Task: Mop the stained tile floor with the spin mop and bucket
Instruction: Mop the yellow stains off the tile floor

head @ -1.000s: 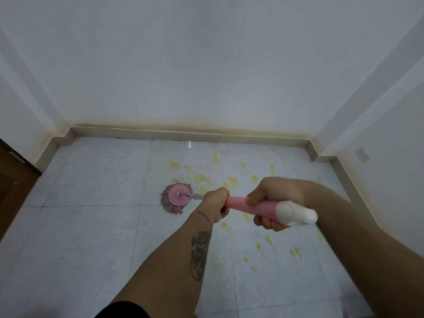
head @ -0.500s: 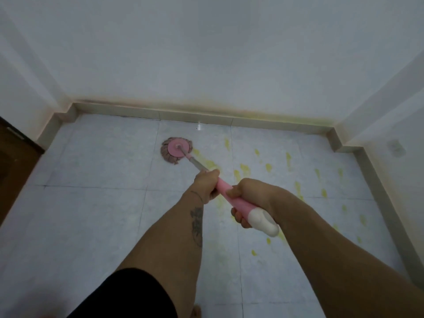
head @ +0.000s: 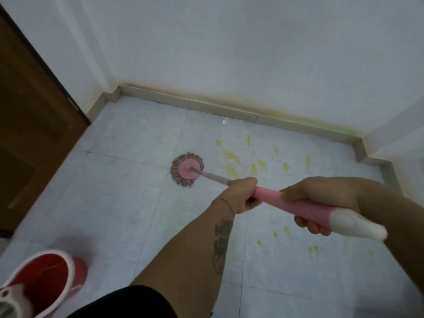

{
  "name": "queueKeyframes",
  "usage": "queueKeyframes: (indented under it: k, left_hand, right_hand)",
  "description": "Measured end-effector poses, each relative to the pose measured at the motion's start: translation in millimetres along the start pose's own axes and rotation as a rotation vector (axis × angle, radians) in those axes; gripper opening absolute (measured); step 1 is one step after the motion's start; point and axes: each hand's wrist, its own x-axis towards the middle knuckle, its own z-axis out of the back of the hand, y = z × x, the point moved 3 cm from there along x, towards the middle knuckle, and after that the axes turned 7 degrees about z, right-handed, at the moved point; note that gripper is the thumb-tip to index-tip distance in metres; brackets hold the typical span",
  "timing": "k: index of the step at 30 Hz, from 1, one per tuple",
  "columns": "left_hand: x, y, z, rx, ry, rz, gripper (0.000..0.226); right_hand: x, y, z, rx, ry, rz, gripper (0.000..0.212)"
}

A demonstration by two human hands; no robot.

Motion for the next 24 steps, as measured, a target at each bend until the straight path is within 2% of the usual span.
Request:
queueKeyframes:
  k: [3,8,12,15,17,20,22,24]
  left_hand:
    - [-42.2,29.8,-4.0,-0.034,0.024,0.0,0.012]
    - [-84.3,79.2,-3.2,-0.065,-0.002,-0.009,0.016]
    - [-81.1,80.3,16.2,-0.077,-0.033,-0.058,0.01]
    - [-61.2,62.5,48.1,-0.078,-0.066,-0.071,0.011]
    - [-42.8,45.2,72.6,-0.091,-0.106,-0.089,0.017]
    - [-13.1,15.1,105.3,-0.083,-0.246,-0.144,0.033]
    - [7.1,-0.6,119.5,-0.018,-0.334,-0.169,0.038]
    - [18.9,-9.4,121.9,0.011,-0.342,-0.181,0.039]
  right_hand:
    - [-37.8,-12.8,-6.9,0.002,0.092,0.036,0.036]
    - [-75.3,-33.8,-28.2,-0.083,0.186,0.129,0.035]
    - [-65.5,-36.1,-49.7,0.02,0.116,0.14,0.034]
    - [-35.4,-23.9,-74.5,0.193,0.031,0.134,0.031]
    - [-1.3,-15.4,-93.8,0.398,-0.016,0.124,0.031]
    - [49.4,-2.3,-120.7,0.71,-0.066,0.137,0.03]
    - [71.0,3.3,-129.5,0.825,-0.078,0.143,0.029]
    - [80.7,6.1,-129.5,0.868,-0.101,0.133,0.028]
